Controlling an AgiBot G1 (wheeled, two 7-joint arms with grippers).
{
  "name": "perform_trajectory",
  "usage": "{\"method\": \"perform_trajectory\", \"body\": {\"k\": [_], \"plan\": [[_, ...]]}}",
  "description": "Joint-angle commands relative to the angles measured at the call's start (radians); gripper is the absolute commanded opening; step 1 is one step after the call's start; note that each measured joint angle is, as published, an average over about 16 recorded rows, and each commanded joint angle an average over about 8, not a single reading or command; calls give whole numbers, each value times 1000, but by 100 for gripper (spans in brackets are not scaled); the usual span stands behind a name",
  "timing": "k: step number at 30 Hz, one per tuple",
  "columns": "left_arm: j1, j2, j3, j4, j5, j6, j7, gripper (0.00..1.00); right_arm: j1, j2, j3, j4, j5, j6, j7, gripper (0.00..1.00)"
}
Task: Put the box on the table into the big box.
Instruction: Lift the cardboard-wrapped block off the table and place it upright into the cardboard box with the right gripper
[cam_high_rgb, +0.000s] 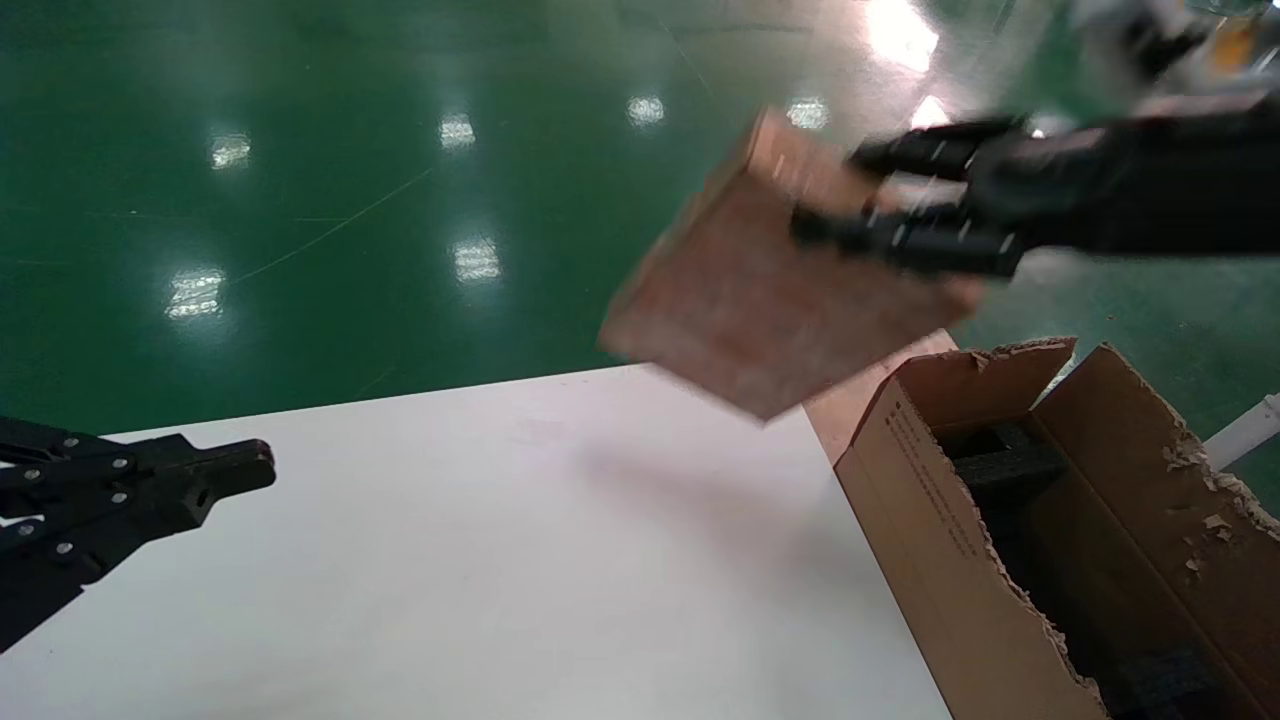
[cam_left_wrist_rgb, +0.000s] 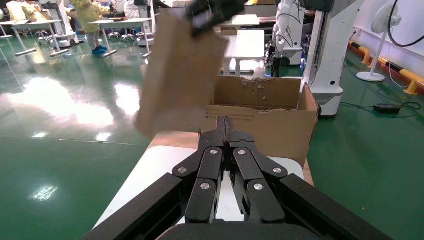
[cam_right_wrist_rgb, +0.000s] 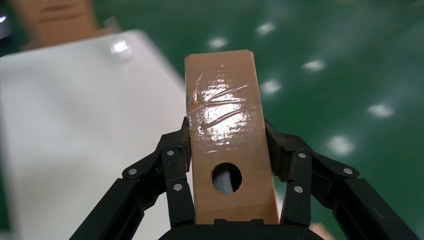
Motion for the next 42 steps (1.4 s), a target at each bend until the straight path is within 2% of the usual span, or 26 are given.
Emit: {"method": "perform_trajectory", "body": {"k": [1, 4, 9, 14, 19, 23, 30, 42], "plan": [[0, 0, 0, 0, 0, 0, 0, 0, 59, 42, 22, 63, -9, 62, 58, 0], [0, 0, 0, 0, 0, 0, 0, 0, 148, 124, 54, 161, -91, 98, 138, 0], [0, 0, 0, 0, 0, 0, 0, 0, 242, 282, 102, 311, -243, 98, 275, 0], [0, 0, 0, 0, 0, 0, 0, 0, 264, 424, 136, 418, -401, 101, 411, 0], [0, 0, 0, 0, 0, 0, 0, 0, 244, 512, 130, 446, -519, 129, 486, 0], [0, 0, 0, 0, 0, 0, 0, 0, 227, 564, 84, 448, -543, 175, 491, 0], [0, 0, 0, 0, 0, 0, 0, 0, 221, 657, -36, 445, -548, 302, 447, 0], [0, 0, 0, 0, 0, 0, 0, 0, 283, 794, -211, 446, -519, 473, 375, 0]]}}
